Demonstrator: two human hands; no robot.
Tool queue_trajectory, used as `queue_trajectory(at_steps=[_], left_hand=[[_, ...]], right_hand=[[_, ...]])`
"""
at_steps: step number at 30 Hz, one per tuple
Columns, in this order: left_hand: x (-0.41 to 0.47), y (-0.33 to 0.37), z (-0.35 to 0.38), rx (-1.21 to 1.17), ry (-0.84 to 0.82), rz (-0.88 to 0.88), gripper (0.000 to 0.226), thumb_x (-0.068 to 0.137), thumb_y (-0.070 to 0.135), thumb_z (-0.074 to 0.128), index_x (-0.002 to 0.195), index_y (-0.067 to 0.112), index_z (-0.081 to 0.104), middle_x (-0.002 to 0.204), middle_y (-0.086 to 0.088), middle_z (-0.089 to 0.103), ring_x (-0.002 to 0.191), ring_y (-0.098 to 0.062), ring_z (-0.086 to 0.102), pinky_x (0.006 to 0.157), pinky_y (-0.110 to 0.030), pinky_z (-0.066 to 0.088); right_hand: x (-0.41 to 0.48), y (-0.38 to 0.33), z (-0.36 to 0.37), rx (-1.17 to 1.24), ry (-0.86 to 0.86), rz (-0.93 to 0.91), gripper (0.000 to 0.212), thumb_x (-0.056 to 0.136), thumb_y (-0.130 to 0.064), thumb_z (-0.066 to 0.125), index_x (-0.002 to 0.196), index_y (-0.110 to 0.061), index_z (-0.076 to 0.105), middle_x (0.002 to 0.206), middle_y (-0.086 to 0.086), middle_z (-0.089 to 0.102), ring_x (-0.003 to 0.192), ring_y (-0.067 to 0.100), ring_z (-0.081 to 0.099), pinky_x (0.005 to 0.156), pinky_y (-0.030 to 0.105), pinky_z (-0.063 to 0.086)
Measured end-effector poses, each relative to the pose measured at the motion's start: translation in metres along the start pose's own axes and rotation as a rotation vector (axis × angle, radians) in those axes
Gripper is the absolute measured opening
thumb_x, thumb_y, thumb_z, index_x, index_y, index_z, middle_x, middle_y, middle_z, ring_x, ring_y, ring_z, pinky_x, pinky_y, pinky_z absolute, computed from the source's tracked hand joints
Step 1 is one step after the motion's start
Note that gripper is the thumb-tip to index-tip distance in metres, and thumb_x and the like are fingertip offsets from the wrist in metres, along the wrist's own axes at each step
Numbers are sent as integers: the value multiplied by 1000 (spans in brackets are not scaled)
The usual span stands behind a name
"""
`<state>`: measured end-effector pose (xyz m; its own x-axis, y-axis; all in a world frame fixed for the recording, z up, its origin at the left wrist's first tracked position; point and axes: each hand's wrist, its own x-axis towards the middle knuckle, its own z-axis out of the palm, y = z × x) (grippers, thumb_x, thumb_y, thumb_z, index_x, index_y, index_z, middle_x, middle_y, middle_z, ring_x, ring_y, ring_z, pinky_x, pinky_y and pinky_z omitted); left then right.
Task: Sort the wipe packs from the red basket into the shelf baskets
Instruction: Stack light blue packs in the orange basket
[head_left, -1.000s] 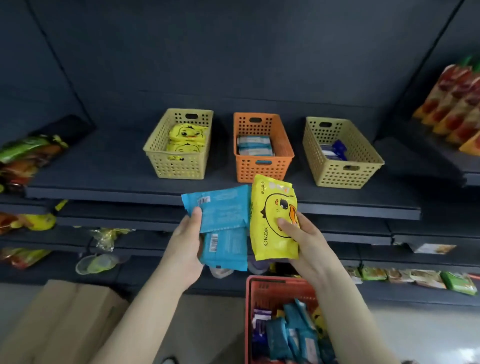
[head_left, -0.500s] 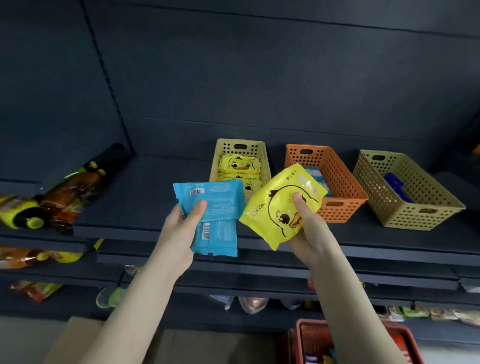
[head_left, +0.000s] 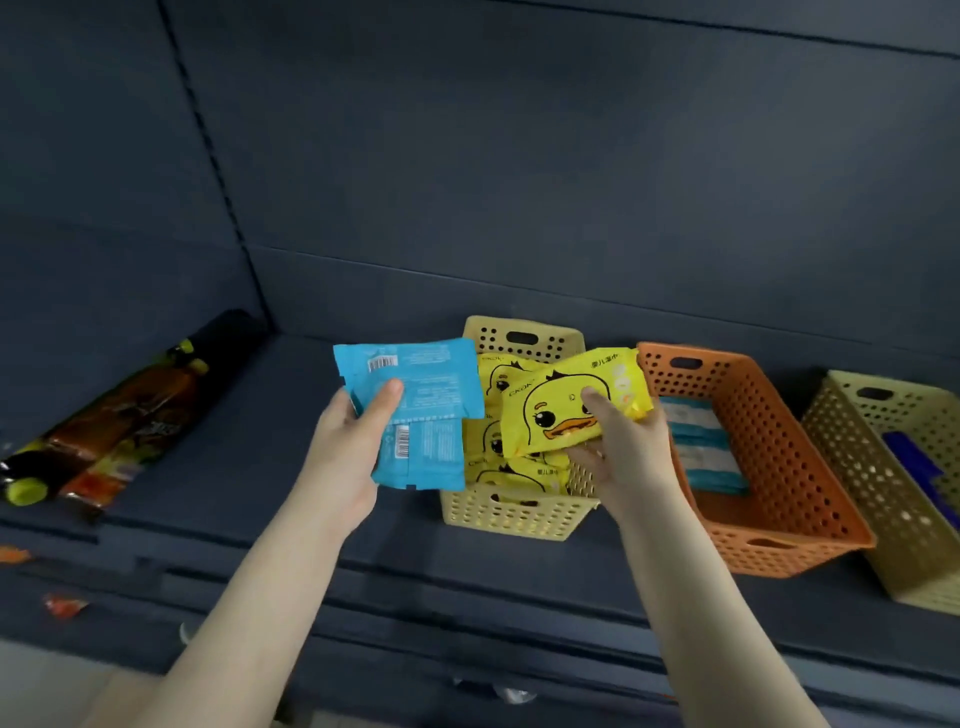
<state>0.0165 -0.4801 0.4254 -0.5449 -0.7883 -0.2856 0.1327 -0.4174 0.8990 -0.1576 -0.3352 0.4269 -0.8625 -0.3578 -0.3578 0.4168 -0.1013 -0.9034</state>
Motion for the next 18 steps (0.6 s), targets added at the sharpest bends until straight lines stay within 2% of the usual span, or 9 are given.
queue_trajectory(at_steps=[2, 4, 6, 8, 10, 12, 13, 15, 18], left_hand=[[14, 3, -1, -25, 18, 2, 30, 91, 28, 62, 118, 16, 58, 109, 0, 72, 98, -17, 70, 84, -47, 56], [27, 6, -1, -48, 26, -4, 29, 91, 27, 62, 117, 15, 57, 108, 0, 73, 97, -17, 71, 81, -45, 57], [40, 8, -1, -47, 15, -19, 25, 91, 27, 62, 114, 17, 58, 105, 1, 73, 93, -15, 72, 74, -40, 58], [54, 11, -1, -30, -4, -37, 23, 91, 27, 61, 112, 17, 59, 105, 2, 73, 92, -14, 72, 73, -39, 58], [69, 14, -3, -12, -33, -61, 27, 91, 27, 62, 115, 17, 58, 107, 1, 73, 94, -15, 71, 78, -42, 58], [83, 16, -4, 1, -64, -91, 31, 90, 28, 62, 118, 16, 57, 109, 1, 72, 96, -16, 71, 83, -44, 57], [89, 16, -5, 10, -79, -105, 31, 90, 28, 62, 119, 15, 56, 109, 1, 72, 96, -16, 71, 83, -45, 57], [101, 16, -7, 29, -109, -128, 32, 91, 29, 61, 119, 15, 56, 108, 1, 72, 96, -17, 71, 83, -46, 57], [116, 15, -7, 40, -165, -159, 32, 91, 29, 61, 119, 14, 56, 109, 0, 72, 98, -18, 71, 85, -47, 56]], right_hand=[[12, 2, 11, -41, 8, 8, 38, 89, -19, 68, 113, -26, 40, 102, -4, 58, 99, 25, 65, 78, 42, 59], [21, 8, 21, -115, 11, 53, 37, 90, -20, 66, 112, -28, 36, 97, -7, 51, 96, 23, 63, 72, 36, 60], [30, 19, 32, -122, 19, 136, 37, 91, -18, 64, 115, -27, 37, 112, 1, 55, 103, 28, 62, 64, 32, 59], [38, 30, 44, -57, 33, 209, 44, 91, -12, 63, 123, -27, 37, 127, 4, 50, 105, 29, 59, 77, 40, 58], [46, 37, 55, -75, 51, 229, 51, 90, -11, 64, 127, -31, 35, 127, 5, 45, 100, 25, 55, 83, 40, 56], [49, 42, 61, -216, 80, 236, 59, 88, -11, 67, 133, -27, 33, 119, 6, 48, 92, 22, 57, 73, 33, 56], [48, 44, 60, -365, 112, 191, 61, 87, -11, 68, 135, -22, 32, 113, 6, 51, 84, 19, 59, 65, 29, 54], [48, 45, 53, -733, 186, -31, 63, 85, -14, 68, 135, -14, 30, 107, 8, 57, 74, 18, 61, 56, 28, 50], [49, 41, 42, -1084, 200, -279, 60, 87, -16, 67, 135, -11, 32, 115, 15, 61, 85, 28, 65, 66, 37, 55]])
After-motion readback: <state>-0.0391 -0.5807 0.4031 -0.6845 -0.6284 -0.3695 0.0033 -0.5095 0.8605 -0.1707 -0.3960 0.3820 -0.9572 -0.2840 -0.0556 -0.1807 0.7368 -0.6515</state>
